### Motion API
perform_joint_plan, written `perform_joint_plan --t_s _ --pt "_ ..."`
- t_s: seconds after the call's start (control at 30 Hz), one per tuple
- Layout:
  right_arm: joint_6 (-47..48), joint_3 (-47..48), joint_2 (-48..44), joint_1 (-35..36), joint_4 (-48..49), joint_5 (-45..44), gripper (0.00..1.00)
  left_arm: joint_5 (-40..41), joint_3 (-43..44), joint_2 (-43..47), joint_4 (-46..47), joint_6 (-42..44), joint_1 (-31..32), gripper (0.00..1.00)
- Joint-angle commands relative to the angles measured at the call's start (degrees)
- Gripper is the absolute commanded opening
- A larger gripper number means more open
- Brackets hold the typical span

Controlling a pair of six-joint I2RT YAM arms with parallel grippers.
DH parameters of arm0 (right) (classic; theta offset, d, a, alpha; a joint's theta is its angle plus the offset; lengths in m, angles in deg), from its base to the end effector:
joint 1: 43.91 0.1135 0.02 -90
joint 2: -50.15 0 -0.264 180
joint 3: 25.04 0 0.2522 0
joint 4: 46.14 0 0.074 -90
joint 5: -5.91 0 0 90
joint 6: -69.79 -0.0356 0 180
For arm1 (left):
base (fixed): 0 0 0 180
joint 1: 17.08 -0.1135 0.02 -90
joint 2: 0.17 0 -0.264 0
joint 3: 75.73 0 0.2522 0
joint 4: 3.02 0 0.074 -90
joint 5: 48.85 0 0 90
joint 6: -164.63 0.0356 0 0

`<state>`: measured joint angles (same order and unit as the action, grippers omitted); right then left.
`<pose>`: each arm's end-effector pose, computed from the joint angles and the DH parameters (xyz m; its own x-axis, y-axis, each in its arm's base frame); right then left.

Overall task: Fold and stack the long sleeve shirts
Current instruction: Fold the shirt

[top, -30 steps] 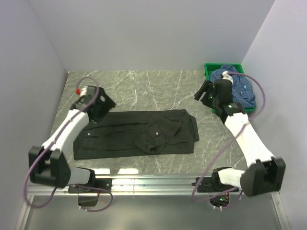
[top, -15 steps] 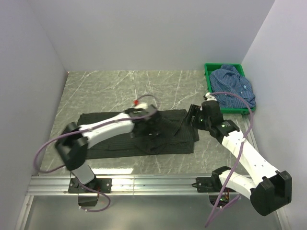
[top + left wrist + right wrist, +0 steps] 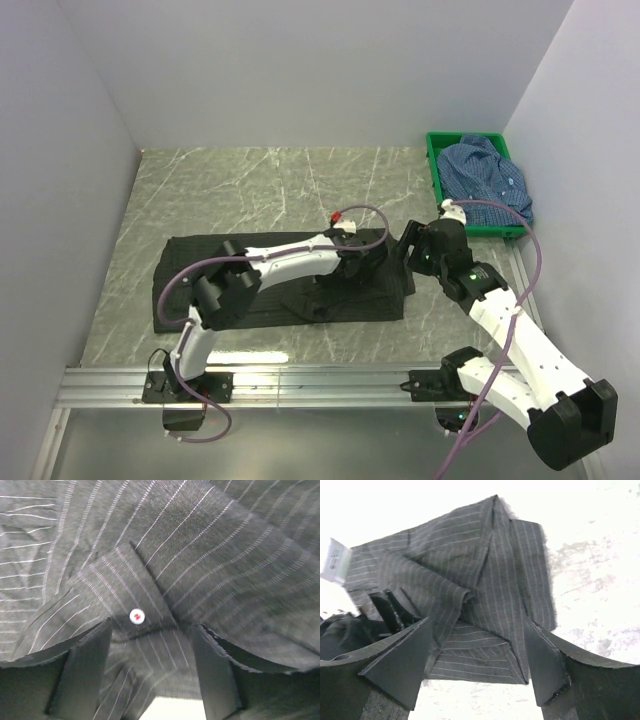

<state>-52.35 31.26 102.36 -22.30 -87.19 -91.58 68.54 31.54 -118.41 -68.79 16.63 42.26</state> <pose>0.1850 0.0683 0.2744 -0.6161 0.3233 -0.7183 0.0702 0.9308 0.3587 0.2266 -0.3501 0.1953 -0.8651 -0.0173 -0.5013 -0.0447 0.9981 0.0428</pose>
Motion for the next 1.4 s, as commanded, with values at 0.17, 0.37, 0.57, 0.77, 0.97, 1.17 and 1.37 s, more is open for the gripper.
perform_joint_plan --t_s 0.17,0.37,0.57,0.77,0.97,1.17,1.37 --pt "-1.2 -1.8 0.0 0.2 1.8 -2.0 0.8 1.7 2.7 -4.8 -1.7 -1.0 0.1 0.6" --pt "-1.3 -2.2 0.2 0.2 2.9 -1.2 0.79 2.5 -1.0 -1.3 -1.7 -2.4 0.1 0.27" --pt "-1.0 -2.1 0.3 0.1 2.9 -0.8 0.79 4.7 -0.1 1.9 -4.6 -2.9 0.1 0.18" --pt "-0.6 -2.2 0.9 0.2 3.2 0.3 0.79 6.7 0.7 6.3 -7.2 -2.2 0.0 0.19" --pt "-0.7 -2.4 2.5 0.2 4.2 2.6 0.78 4.4 -2.9 11.2 -5.6 -1.7 -0.2 0.19" --pt "-0.4 -2.7 3.4 0.2 4.9 3.9 0.78 1.5 -8.3 13.8 -1.4 -0.4 -0.8 0.19" --pt "-0.6 -4.3 6.0 0.3 7.9 8.7 0.77 -4.8 -13.9 10.8 5.0 2.0 -2.7 0.2"
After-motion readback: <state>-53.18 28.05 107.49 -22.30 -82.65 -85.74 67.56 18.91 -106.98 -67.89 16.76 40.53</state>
